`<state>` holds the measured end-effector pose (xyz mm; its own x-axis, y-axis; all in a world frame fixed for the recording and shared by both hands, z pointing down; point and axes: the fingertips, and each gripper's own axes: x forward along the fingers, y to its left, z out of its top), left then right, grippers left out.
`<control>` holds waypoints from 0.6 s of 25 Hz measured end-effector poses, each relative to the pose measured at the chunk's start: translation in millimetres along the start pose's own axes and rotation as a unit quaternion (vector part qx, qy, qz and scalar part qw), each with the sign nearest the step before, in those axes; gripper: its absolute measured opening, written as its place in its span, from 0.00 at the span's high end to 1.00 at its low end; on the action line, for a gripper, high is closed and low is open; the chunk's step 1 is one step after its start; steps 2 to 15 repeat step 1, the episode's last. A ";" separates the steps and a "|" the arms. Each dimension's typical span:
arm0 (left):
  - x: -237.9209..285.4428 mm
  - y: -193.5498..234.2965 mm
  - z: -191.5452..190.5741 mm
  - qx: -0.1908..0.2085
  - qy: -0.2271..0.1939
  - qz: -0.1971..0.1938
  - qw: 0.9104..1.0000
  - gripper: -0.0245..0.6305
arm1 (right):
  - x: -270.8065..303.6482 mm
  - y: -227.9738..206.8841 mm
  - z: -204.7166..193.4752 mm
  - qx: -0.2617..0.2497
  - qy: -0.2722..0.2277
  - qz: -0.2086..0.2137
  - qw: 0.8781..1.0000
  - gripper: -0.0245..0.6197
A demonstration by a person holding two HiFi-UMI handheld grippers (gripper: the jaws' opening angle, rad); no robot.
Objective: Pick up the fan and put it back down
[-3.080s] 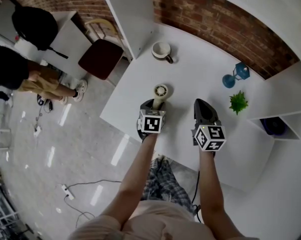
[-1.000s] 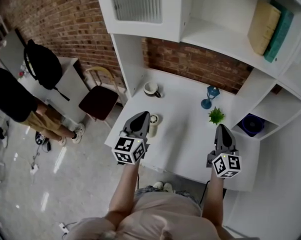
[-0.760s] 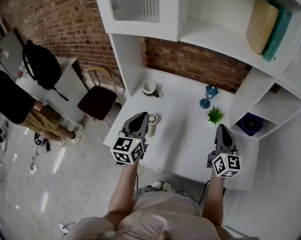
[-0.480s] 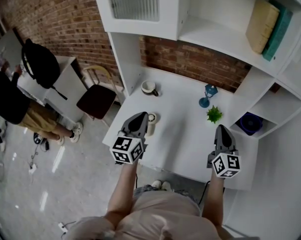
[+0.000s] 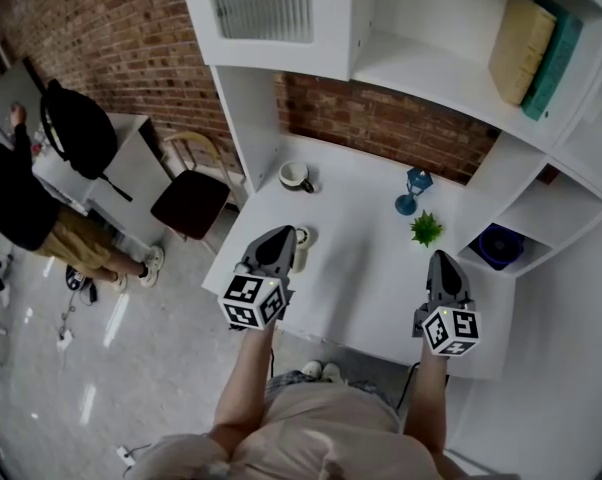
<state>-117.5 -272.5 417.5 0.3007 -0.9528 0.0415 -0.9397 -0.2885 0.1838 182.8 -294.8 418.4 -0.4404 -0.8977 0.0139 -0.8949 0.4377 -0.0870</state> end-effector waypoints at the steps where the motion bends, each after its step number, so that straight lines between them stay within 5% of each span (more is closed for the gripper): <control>1: 0.3 -0.4 -0.5 0.000 0.001 0.000 1.000 0.92 | -0.3 -0.6 -0.7 0.001 0.001 0.000 1.000 0.94; 15: 0.3 -0.4 -0.5 0.000 0.001 0.000 1.000 0.92 | -0.3 -0.6 -0.7 0.001 0.001 0.000 1.000 0.94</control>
